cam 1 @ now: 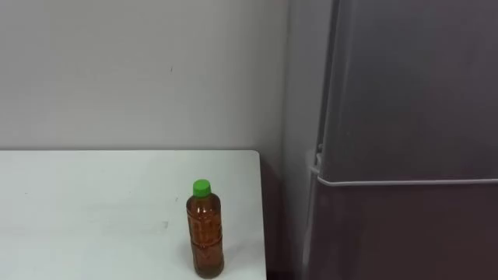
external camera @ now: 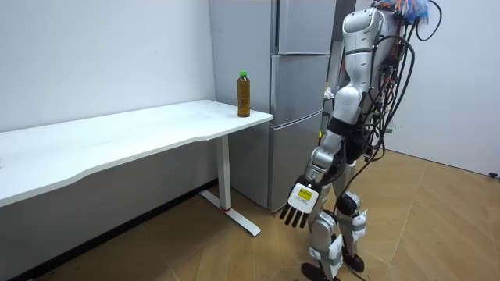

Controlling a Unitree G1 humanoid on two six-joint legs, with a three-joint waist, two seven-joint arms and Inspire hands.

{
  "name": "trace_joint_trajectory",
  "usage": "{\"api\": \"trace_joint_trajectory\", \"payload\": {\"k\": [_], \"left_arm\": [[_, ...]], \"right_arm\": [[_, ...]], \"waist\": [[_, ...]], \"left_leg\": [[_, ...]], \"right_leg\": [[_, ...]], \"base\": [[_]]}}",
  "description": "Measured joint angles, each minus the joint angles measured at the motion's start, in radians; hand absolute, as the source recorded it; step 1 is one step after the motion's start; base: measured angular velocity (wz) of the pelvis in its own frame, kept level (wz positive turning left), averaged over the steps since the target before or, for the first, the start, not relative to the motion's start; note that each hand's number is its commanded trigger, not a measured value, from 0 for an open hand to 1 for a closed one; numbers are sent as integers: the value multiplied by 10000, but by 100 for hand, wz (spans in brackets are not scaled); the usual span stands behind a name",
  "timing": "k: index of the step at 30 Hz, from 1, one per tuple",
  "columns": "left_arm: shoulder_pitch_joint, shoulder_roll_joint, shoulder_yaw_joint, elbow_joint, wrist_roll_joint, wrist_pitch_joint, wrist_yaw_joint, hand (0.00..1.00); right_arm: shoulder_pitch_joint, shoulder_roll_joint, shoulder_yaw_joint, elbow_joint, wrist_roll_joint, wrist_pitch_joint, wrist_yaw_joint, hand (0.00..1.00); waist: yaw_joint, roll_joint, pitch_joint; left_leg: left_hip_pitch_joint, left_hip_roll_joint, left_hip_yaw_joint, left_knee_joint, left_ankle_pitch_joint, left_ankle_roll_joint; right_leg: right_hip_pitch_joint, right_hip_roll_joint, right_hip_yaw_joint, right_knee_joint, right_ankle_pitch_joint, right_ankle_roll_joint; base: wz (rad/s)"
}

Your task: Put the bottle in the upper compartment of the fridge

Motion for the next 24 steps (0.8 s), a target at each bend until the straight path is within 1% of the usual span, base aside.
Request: {"api": "trace_joint_trajectory", "payload": {"k": [10, 14, 22, 24], "left_arm": [[107, -4, 4, -89, 212, 2, 537, 0], [90, -5, 38, -98, 195, -1, 762, 0], [96, -12, 57, -158, -169, -1, 1333, 0], [132, -12, 280, -247, -335, -2, 1483, 0]], "right_arm": [[48, 0, -2, -42, 52, -3, 16, 0], [76, 6, 12, -51, 69, -5, 10, 0], [52, 10, -9, 6, 45, 1, -37, 0], [94, 10, -10, -48, 43, 4, -99, 0]], "waist": [[-3, -14, -8], [24, -66, -20], [19, -97, -26], [40, -92, -27]], "left_leg": [[-24, -4, -15, -4, 2, 2], [-24, -6, -13, -5, 2, 1], [63, -14, -7, -5, 3, 2], [65, -8, -6, 7, 2, 2]], "right_leg": [[-97, -4, -84, 8, 0, 0], [-94, -5, -119, -6, 0, 0], [53, -3, -113, -128, 0, 0], [51, 1, -102, -122, 0, -1]], "base": [[0], [0], [0], [0]]}}
